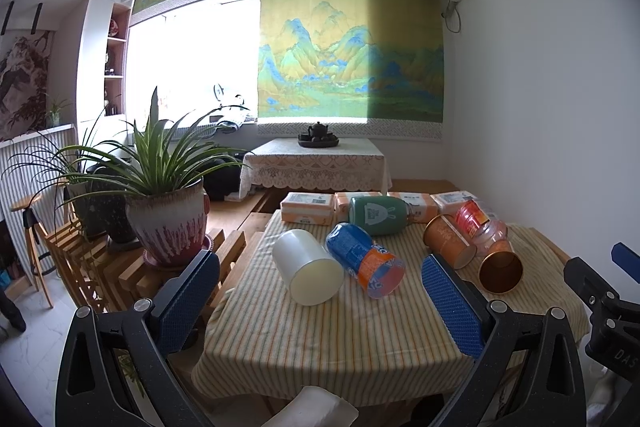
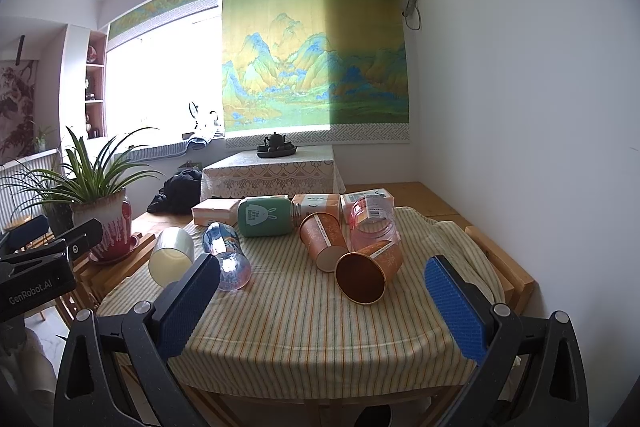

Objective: Flip cup upside down

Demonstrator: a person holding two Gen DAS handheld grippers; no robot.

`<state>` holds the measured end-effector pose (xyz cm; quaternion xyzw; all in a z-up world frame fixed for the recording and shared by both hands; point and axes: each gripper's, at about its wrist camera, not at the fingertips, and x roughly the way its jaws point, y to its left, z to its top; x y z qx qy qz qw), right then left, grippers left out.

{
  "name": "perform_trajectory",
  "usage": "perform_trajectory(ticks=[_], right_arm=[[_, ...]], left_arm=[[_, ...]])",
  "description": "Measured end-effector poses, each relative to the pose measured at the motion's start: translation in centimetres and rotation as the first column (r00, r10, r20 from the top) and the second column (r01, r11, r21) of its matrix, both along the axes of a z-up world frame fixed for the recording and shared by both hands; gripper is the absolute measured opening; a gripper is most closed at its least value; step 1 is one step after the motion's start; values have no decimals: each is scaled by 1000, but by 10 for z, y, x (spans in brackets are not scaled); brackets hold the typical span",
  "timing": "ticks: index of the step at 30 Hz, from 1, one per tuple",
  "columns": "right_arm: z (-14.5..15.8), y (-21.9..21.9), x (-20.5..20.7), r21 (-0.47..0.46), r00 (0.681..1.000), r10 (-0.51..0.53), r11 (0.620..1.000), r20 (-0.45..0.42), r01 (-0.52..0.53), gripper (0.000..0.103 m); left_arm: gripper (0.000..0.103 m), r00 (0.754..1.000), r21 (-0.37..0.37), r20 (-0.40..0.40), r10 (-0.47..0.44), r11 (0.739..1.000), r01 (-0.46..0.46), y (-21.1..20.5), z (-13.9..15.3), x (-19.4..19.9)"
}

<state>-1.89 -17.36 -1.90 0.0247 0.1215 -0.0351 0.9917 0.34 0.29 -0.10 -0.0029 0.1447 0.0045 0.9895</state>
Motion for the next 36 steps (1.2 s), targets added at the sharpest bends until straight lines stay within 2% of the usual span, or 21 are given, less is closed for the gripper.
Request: perform_trajectory(ticks=[22, 36], right_arm=[[-4, -5, 14, 6, 1000, -3, 1000, -28, 3, 101], [11, -34, 71, 3, 996, 12, 1000, -89, -12, 101]], left_arm=[[102, 1000, 4, -29, -11, 1000, 11, -2, -6, 15], [102, 996, 13, -87, -23, 1000, 24, -9, -15, 50]])
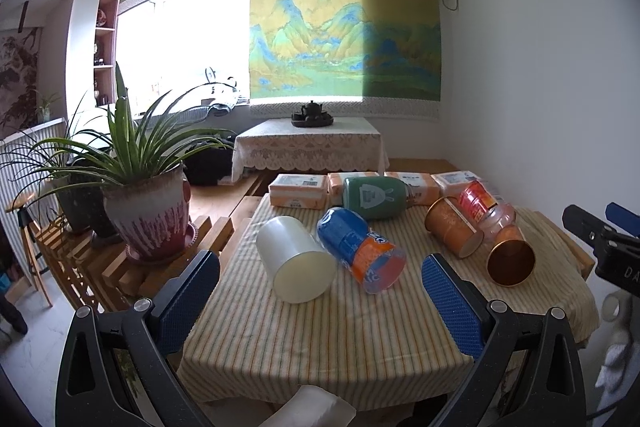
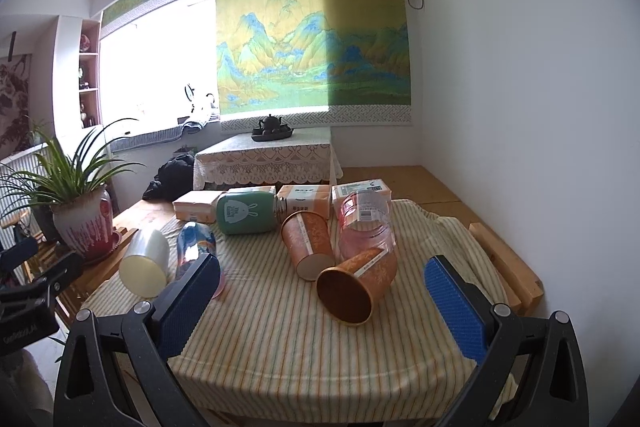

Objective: Flip cup upside down
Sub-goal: 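Reach the right tool to the red-and-white plastic tub and close on it, then lift the tub with the right tool and carry it toward the left tool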

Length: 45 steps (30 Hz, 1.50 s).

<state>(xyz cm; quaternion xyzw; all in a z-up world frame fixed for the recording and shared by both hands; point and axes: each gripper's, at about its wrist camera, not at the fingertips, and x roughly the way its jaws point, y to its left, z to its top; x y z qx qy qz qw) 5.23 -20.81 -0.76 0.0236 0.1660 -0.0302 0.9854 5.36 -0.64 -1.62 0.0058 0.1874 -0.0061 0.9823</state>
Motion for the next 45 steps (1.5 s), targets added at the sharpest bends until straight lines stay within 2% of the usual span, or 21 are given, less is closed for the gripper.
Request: perform_trajectory(ticks=[8, 13, 16, 21, 25, 28, 33, 39, 41, 43, 45], right_arm=[[4, -29, 52, 53, 994, 33, 998, -103, -28, 101], [4, -63, 99, 134, 975, 64, 990, -211, -36, 101], [1, -85, 134, 188, 958, 59, 982, -280, -6, 101], [-6, -105, 190, 179, 924, 48, 984, -379, 22, 101], [-16, -117, 230, 244, 887, 100, 970, -451, 15, 101], [-30, -122, 252, 260, 856, 112, 965, -504, 27, 101], [-53, -121, 276, 300, 799, 168, 954, -577, 16, 101], [-70, -128, 288, 366, 755, 209, 930, -622, 44, 101], [-73, -131, 289, 391, 749, 227, 919, -623, 46, 94], [-74, -132, 290, 420, 747, 248, 907, -617, 46, 82], [-73, -132, 289, 421, 750, 241, 906, -616, 55, 79]], left_arm=[[102, 999, 9, -47, -19, 1000, 19, -7, -9, 21], [102, 998, 16, -66, -10, 1000, 11, -9, -14, 31], [102, 997, 18, -75, -4, 1000, 5, -8, -15, 38], [102, 996, 27, -91, 11, 1000, -9, -7, -18, 48], [102, 994, 33, -104, 30, 999, -27, -5, -20, 59], [102, 993, 39, -114, 39, 999, -34, -4, -23, 65], [102, 991, 47, -128, 47, 998, -41, -4, -27, 75], [102, 989, 53, -135, 52, 998, -45, -4, -30, 82], [102, 989, 50, -135, 55, 998, -49, -3, -30, 83], [102, 989, 47, -136, 57, 998, -51, -1, -30, 84], [102, 989, 48, -135, 58, 997, -52, 0, -30, 83]])
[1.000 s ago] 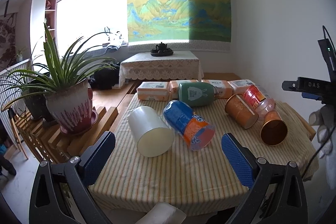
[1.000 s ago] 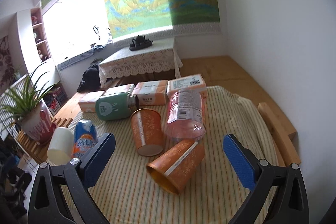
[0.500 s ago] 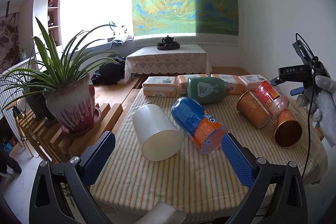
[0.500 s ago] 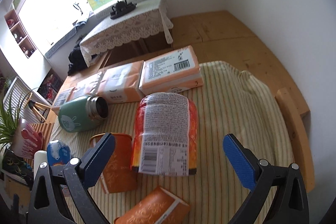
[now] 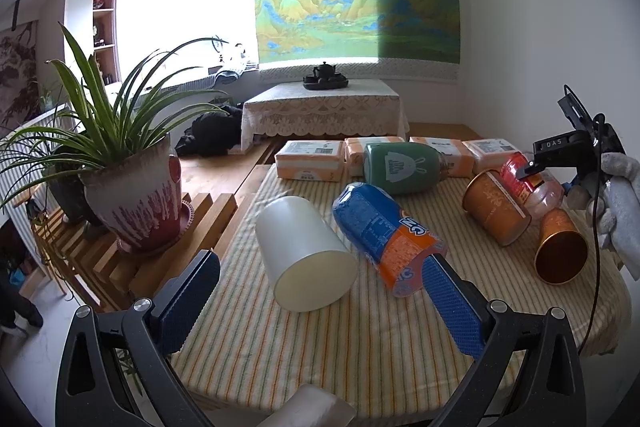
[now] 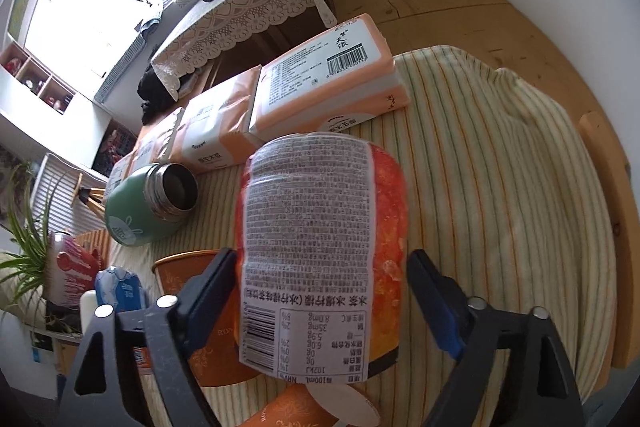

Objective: Flip cup upside down
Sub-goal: 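Lift the tub with the right tool and carry it toward the left tool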

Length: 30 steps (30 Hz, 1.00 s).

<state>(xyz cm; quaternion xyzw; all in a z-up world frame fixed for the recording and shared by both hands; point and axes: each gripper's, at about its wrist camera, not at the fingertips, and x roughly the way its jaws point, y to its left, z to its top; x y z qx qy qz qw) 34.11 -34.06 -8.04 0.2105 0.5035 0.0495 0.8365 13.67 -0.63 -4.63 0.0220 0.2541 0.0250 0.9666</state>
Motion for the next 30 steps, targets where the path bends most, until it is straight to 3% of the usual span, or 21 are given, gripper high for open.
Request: perform_trajectory(ticks=[5, 10, 14, 18, 23, 30], right_arm=[[8, -4, -4, 5, 999, -39, 999, 33, 39, 79], [43, -9, -21, 15, 990, -67, 998, 121, 65, 78], [79, 2, -50, 35, 981, -27, 999, 193, 21, 78], [96, 28, -83, 55, 976, 43, 997, 214, -56, 79], [95, 69, -117, 92, 969, 138, 983, 205, -159, 79], [54, 117, -142, 136, 972, 200, 967, 125, -217, 79]], left_arm=[[102, 1000, 6, 5, 7, 1000, -7, 3, 2, -5], [102, 1000, 3, 15, 17, 1000, -17, 8, 7, -11], [102, 1000, -11, 0, 5, 1000, -5, 12, 12, -15], [102, 999, -9, -33, -12, 1000, 11, 15, 17, -15], [102, 996, -44, -83, -27, 999, 24, 25, 21, -11], [102, 985, -76, -155, -76, 995, 65, 27, 22, -2]])
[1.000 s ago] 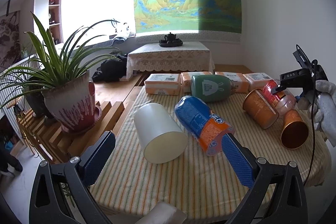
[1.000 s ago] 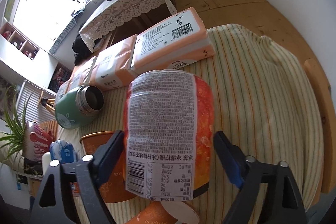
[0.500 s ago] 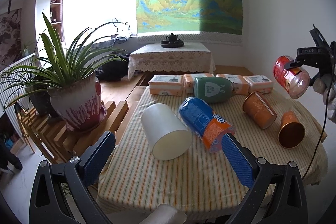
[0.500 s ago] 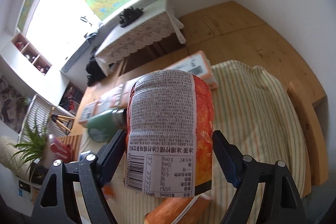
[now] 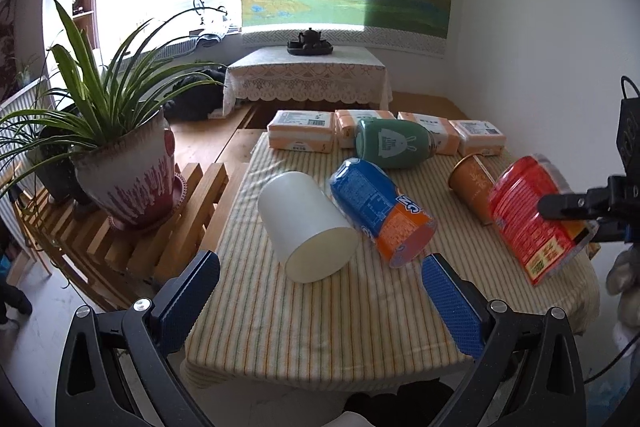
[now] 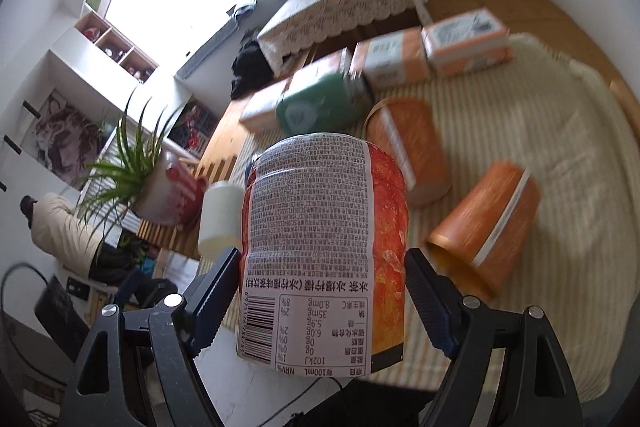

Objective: Flip cup upside down
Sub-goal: 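Lift the tub with the right tool and carry it toward the left tool, then close the left tool on the tub while the right tool opens and releases it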

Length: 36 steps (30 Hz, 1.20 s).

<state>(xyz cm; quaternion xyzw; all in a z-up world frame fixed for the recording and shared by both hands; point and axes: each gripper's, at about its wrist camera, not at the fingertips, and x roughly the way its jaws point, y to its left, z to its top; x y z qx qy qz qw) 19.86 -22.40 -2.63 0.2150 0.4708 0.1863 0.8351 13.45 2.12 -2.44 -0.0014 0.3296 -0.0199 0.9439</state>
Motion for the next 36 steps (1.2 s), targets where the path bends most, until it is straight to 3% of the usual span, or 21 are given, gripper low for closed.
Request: perform_trajectory(ticks=[10, 18, 22, 29, 32, 36], right_arm=[[-47, 28, -9, -29, 999, -8, 1000, -49, 7, 80], [-44, 34, -13, -77, 1000, 27, 997, -9, -28, 86], [-40, 24, -18, -72, 1000, 16, 997, 14, -15, 86], [-25, -7, -38, -58, 996, -41, 997, 85, 46, 86], [-19, -23, -52, -63, 991, -63, 996, 116, 70, 86], [-16, -46, -67, -55, 984, -103, 992, 142, 112, 86]], left_arm=[[102, 995, -45, -81, -57, 998, 53, -12, -11, 14], [102, 989, -80, -127, -71, 995, 61, -14, -19, 24], [102, 978, -162, -176, -109, 984, 80, -20, -24, 24], [102, 918, -394, -333, -216, 916, 73, -55, -47, 35], [102, 889, -440, -395, -233, 897, 40, -72, -56, 44], [102, 879, -434, -432, -201, 901, -7, -91, -65, 55]])
